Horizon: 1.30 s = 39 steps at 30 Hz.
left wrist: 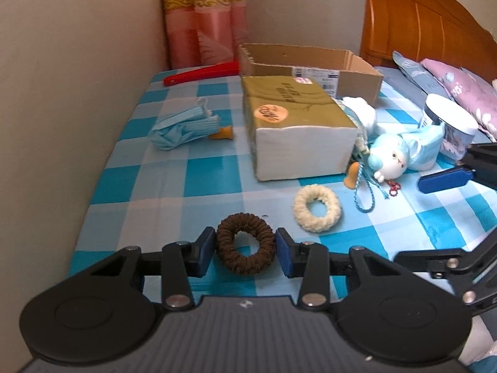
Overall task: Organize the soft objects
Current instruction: 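Grasp the cream fluffy hair tie with the right gripper, then carry both hair ties into the cardboard box and open both grippers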
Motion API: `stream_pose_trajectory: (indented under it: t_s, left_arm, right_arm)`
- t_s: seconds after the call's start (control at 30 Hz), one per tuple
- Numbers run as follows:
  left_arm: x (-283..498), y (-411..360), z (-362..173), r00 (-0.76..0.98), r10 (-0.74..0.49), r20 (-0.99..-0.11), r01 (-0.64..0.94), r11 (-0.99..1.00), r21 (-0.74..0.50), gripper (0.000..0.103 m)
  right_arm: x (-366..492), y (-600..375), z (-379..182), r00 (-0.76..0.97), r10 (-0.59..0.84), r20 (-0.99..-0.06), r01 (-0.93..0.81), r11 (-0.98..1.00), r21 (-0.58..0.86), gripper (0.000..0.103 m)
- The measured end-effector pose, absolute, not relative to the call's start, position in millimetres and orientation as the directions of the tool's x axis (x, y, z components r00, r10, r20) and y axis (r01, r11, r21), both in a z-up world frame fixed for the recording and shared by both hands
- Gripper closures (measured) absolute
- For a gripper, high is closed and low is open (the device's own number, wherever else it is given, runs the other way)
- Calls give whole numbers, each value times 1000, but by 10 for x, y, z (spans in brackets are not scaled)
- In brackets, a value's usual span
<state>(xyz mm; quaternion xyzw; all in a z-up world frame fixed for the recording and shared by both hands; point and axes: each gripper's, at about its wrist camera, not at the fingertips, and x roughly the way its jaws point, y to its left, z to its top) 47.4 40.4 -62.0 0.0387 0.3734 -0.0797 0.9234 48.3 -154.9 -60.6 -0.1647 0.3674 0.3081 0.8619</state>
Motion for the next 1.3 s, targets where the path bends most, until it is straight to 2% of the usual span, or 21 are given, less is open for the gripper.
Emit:
stream_pose_trajectory:
  t_s: [0.27, 0.63, 0.77, 0.93, 1.3]
  left_arm:
    - [462, 531, -614, 708, -100, -699, 134, 991, -6, 62]
    - [516, 635, -631, 703, -99, -704, 116, 993, -23, 62]
    - [546, 644, -648, 697, -105, -709, 117, 993, -32, 62]
    - [550, 617, -628, 693, -104, -713, 133, 991, -16, 62]
    - [450, 519, -322, 711, -120, -693, 180, 984, 15, 62]
  right_arm:
    - [655, -1111, -664, 503, 446, -740, -739, 667, -100, 32]
    - [902, -913, -743, 482, 445, -755, -741, 666, -81, 37]
    - [924, -899, -740, 476, 447, -757, -736, 674, -64, 50]
    - [900, -920, -713, 487, 440, -755, -725, 685, -68, 57]
    - [647, -1279, -356, 516, 471, -715, -692, 722, -23, 57]
